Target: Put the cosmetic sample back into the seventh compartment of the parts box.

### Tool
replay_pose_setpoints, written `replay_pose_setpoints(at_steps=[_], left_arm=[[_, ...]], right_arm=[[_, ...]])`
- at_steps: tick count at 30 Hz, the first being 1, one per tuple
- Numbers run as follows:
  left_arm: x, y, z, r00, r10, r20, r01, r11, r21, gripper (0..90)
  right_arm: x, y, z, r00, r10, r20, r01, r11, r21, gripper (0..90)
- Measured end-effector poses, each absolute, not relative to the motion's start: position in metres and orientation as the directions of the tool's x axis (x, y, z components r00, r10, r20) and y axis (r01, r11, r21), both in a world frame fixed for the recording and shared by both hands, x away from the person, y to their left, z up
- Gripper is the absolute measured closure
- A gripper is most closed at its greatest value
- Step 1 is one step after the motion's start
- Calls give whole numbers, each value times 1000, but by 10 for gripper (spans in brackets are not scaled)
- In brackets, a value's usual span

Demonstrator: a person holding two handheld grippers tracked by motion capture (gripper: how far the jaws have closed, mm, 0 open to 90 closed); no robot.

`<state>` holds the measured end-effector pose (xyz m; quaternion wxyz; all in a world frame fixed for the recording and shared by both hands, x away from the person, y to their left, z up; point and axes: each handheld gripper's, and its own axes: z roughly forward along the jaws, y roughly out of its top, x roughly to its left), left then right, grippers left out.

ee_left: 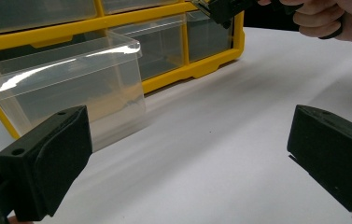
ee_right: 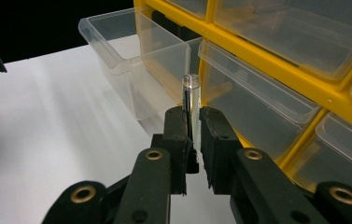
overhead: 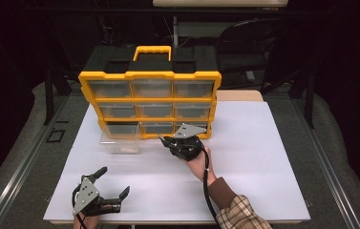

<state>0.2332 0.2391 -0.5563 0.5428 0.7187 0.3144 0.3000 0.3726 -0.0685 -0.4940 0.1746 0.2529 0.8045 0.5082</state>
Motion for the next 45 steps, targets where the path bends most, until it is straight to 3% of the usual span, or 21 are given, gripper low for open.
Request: replay_pose_setpoints(at_steps=[45], left_arm=[[233, 240, -556, 622, 779, 80, 130, -203, 971, 0]], right_arm=[[397, -25, -478, -837, 547, -19, 226, 376, 899, 810]])
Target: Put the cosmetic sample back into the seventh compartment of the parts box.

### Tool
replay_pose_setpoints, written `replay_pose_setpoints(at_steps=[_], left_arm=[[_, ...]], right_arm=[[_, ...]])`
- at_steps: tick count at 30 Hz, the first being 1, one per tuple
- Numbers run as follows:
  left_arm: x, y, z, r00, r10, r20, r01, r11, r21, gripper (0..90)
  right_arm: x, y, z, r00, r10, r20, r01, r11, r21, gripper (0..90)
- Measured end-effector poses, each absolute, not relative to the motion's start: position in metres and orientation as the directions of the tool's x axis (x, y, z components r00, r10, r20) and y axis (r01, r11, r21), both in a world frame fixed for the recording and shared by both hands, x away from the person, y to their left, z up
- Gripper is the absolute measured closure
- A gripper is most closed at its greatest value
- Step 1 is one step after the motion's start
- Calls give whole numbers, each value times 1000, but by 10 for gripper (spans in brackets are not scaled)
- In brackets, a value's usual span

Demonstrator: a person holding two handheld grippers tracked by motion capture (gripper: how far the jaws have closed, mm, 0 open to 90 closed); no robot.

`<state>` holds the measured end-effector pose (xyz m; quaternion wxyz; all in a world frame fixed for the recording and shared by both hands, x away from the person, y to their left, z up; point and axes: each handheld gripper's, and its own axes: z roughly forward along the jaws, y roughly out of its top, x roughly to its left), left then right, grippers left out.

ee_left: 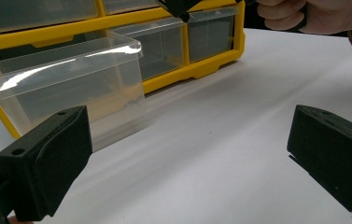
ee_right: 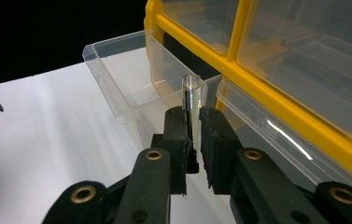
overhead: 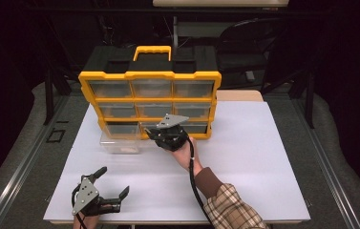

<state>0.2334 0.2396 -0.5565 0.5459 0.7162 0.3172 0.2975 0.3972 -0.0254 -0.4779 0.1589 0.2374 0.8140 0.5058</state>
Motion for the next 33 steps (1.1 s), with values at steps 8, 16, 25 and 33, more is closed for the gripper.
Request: replay_pose_setpoints(at_steps=[8, 16, 25, 33], left_arm=[[233, 240, -556, 622, 779, 81, 128, -203, 971, 0], [233, 240, -556, 622, 779, 81, 127, -203, 971, 0], [233, 240, -556, 622, 779, 80, 126, -201, 972, 0], [233, 240, -556, 622, 779, 79, 127, -200, 972, 0]], right_arm=[[401, -19, -472, -838, 545, -20, 225, 378, 898, 809], [404, -9, -469, -844, 536, -24, 221, 389, 894, 809], [406, 0, -464, -851, 525, -24, 214, 389, 896, 809], [409, 5, -458, -857, 515, -27, 214, 404, 890, 809]])
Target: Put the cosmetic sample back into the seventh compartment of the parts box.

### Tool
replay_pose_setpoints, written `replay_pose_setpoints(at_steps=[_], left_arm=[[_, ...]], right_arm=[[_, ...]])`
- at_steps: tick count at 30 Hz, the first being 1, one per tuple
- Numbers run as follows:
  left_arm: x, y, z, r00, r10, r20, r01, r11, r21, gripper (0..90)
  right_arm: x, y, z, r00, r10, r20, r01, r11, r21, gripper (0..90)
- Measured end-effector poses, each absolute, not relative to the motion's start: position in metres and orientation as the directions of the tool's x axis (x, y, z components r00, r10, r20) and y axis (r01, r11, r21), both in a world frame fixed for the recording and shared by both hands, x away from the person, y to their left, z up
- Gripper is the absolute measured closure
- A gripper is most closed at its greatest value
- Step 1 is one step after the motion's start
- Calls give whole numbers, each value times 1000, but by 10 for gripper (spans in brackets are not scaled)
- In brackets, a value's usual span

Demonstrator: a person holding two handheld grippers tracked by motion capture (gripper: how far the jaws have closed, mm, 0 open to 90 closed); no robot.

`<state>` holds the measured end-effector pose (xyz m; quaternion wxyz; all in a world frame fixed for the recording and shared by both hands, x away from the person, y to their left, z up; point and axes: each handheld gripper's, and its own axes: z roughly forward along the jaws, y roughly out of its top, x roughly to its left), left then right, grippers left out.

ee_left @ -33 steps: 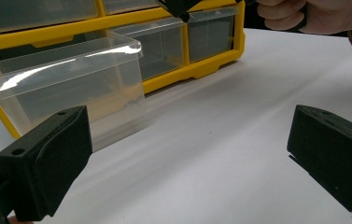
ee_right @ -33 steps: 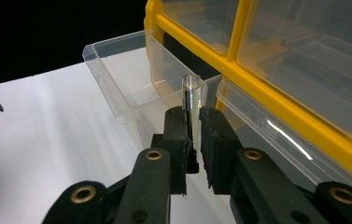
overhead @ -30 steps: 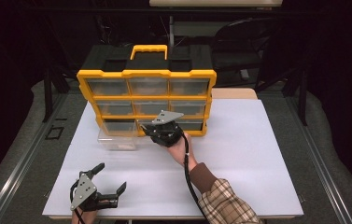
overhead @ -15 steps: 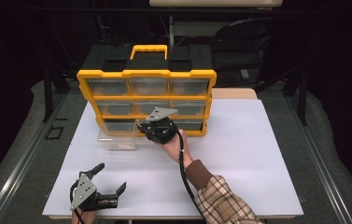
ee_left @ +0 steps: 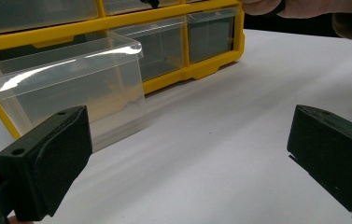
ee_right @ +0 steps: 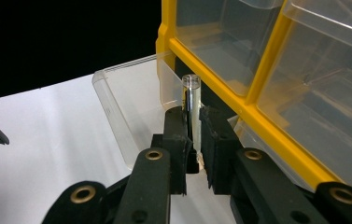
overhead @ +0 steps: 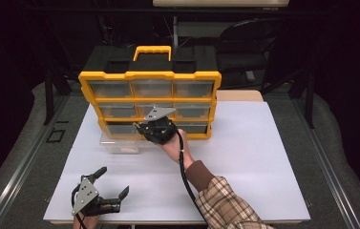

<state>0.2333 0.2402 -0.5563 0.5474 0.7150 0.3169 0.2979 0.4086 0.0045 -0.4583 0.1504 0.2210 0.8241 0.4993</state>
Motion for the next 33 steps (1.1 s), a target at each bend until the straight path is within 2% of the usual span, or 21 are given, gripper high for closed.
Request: replay_pose_setpoints(at_steps=[33], left_arm=[[233, 240, -556, 621, 780, 77, 128, -198, 972, 0]], right_arm=[[415, 47, -457, -883, 468, -11, 239, 470, 850, 809]])
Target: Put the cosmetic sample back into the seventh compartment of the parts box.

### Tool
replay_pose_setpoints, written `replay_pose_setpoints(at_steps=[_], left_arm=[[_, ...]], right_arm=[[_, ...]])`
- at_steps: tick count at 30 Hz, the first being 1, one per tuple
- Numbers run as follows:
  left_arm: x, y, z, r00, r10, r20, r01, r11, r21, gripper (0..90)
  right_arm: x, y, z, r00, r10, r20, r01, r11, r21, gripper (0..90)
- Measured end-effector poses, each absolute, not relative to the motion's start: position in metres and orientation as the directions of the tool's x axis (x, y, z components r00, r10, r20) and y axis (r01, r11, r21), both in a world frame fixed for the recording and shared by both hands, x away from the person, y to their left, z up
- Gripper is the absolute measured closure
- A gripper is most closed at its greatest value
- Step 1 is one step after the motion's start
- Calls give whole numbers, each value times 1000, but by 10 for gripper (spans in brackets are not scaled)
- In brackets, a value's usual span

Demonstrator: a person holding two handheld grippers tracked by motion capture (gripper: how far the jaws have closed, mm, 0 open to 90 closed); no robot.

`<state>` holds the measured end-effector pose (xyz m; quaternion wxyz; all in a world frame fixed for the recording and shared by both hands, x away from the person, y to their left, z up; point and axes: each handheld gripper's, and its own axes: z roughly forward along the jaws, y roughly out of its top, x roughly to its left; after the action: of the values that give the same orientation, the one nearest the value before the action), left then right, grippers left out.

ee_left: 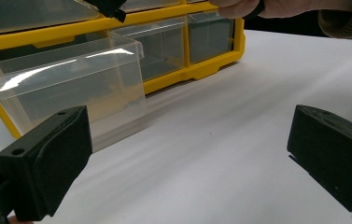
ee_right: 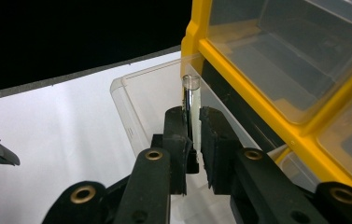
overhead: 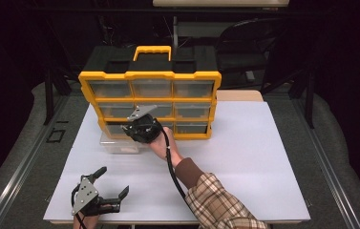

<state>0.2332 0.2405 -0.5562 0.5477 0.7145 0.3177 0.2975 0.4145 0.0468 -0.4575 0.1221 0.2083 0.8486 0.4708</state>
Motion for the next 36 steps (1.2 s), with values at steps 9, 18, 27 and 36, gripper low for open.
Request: replay_pose_setpoints(at_steps=[9, 18, 27, 36], left_arm=[[233, 241, -556, 623, 779, 79, 127, -199, 972, 0], [233, 241, -556, 622, 779, 80, 126, -200, 972, 0], [233, 241, -556, 621, 780, 76, 125, -195, 973, 0], [232, 241, -556, 622, 779, 78, 124, -197, 973, 0]], right_arm=[[417, 52, -462, -881, 472, -6, 257, 490, 833, 809], [418, 58, -467, -882, 471, -19, 266, 530, 805, 804], [417, 57, -468, -880, 474, 5, 278, 507, 816, 573], [406, 29, -459, -885, 463, 50, 292, 469, 833, 203]])
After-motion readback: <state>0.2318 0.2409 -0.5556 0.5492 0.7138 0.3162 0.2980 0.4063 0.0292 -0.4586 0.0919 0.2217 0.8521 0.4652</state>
